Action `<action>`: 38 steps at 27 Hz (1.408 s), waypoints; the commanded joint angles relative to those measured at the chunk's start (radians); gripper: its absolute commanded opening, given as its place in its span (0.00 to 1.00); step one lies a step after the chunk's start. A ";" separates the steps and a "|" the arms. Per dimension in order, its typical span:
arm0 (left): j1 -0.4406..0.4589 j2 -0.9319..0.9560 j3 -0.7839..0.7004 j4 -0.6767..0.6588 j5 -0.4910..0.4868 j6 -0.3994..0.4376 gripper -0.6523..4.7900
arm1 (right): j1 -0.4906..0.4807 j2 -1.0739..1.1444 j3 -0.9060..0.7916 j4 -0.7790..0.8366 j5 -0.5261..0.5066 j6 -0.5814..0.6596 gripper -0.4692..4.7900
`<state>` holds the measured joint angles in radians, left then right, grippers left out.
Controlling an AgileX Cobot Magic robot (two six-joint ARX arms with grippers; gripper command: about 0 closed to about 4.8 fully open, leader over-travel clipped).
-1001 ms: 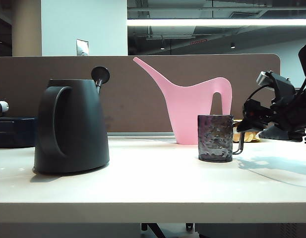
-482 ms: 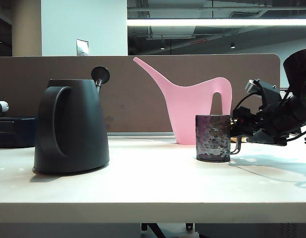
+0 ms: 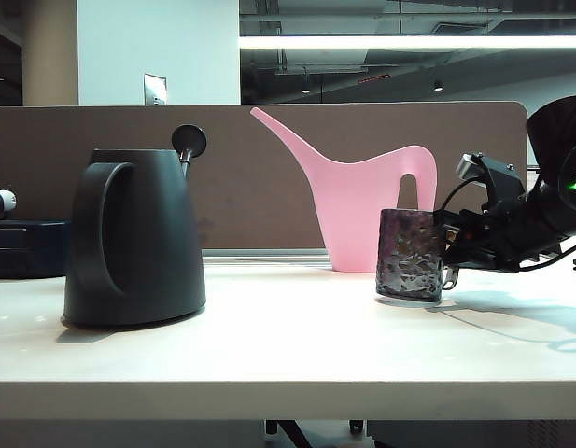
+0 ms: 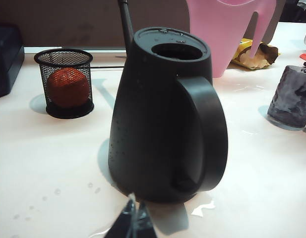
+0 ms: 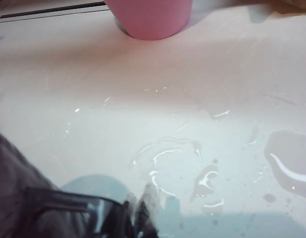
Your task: Pour the water from the cup into the kettle.
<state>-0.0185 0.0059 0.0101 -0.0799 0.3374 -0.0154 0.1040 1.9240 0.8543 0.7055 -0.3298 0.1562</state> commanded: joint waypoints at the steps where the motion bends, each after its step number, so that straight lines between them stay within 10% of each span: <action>1: -0.001 0.000 0.002 0.007 -0.001 0.005 0.11 | 0.000 -0.005 0.003 0.018 -0.004 0.001 0.07; 18: -0.001 0.000 0.002 0.006 0.000 0.004 0.11 | 0.006 -0.237 0.005 -0.170 0.013 -0.027 0.07; 38: 0.000 0.000 0.002 0.005 -0.003 0.004 0.11 | 0.256 -0.392 0.501 -0.749 0.274 -0.178 0.07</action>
<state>-0.0181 0.0055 0.0101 -0.0799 0.3374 -0.0154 0.3382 1.5345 1.3296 -0.0456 -0.1055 -0.0036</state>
